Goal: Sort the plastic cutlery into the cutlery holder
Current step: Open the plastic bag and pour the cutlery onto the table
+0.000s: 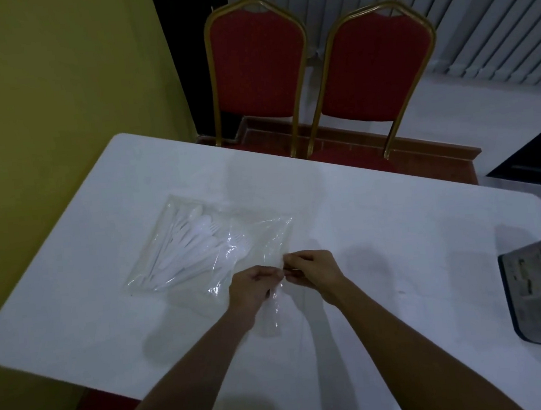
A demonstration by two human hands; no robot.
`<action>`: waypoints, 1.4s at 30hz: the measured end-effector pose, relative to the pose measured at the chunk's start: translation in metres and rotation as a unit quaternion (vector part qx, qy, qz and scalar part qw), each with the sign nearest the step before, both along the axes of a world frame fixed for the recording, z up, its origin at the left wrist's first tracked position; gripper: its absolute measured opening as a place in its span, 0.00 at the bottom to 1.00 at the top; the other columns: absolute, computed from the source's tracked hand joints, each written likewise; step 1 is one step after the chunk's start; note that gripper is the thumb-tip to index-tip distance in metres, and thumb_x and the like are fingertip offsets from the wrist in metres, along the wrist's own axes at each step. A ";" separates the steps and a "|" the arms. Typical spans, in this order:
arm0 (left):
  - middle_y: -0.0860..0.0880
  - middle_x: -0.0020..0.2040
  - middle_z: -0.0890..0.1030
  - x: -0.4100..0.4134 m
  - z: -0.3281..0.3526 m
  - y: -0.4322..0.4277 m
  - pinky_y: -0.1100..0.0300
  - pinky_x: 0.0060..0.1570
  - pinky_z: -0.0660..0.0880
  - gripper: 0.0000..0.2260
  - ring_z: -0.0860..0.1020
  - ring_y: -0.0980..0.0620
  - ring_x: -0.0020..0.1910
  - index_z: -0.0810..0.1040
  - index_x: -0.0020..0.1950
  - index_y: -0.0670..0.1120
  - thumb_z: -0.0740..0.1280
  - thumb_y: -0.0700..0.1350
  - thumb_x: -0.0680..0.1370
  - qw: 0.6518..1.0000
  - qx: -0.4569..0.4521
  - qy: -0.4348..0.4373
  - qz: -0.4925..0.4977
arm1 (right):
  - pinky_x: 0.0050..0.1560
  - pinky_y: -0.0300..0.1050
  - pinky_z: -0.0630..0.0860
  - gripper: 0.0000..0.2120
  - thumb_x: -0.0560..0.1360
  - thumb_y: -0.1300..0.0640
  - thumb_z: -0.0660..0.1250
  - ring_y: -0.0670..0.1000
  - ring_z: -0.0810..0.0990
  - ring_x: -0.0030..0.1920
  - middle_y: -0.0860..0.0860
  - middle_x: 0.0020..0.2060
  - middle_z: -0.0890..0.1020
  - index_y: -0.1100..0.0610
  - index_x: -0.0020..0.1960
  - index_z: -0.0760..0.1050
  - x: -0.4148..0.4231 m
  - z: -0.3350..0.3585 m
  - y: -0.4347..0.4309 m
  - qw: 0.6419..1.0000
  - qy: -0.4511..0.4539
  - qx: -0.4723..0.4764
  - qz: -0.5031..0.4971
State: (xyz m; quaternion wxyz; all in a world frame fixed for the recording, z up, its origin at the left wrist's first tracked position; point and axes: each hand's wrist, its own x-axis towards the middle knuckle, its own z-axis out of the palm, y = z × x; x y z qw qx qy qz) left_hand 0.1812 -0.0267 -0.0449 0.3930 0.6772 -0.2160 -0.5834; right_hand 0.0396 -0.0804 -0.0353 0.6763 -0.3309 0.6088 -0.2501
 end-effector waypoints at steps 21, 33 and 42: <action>0.56 0.26 0.79 0.002 0.009 -0.002 0.65 0.40 0.74 0.03 0.76 0.61 0.28 0.85 0.37 0.51 0.73 0.47 0.70 0.969 -0.058 -0.184 -0.153 | 0.42 0.45 0.83 0.07 0.71 0.61 0.74 0.54 0.85 0.38 0.61 0.40 0.85 0.65 0.47 0.83 -0.006 0.005 -0.001 0.998 0.069 0.001 0.015; 0.56 0.30 0.81 -0.001 0.013 -0.005 0.76 0.33 0.70 0.05 0.77 0.66 0.29 0.84 0.38 0.46 0.78 0.41 0.66 0.963 -0.104 -0.208 -0.139 | 0.38 0.44 0.83 0.03 0.71 0.63 0.72 0.52 0.84 0.35 0.58 0.36 0.84 0.63 0.40 0.82 -0.001 0.017 -0.003 0.993 0.119 -0.019 0.002; 0.53 0.38 0.84 -0.005 0.016 -0.008 0.74 0.40 0.74 0.11 0.81 0.61 0.36 0.84 0.43 0.46 0.80 0.45 0.64 0.958 -0.137 -0.204 -0.145 | 0.37 0.43 0.83 0.08 0.70 0.57 0.76 0.50 0.83 0.32 0.56 0.33 0.84 0.63 0.39 0.83 -0.003 0.018 -0.006 0.982 0.180 -0.064 -0.003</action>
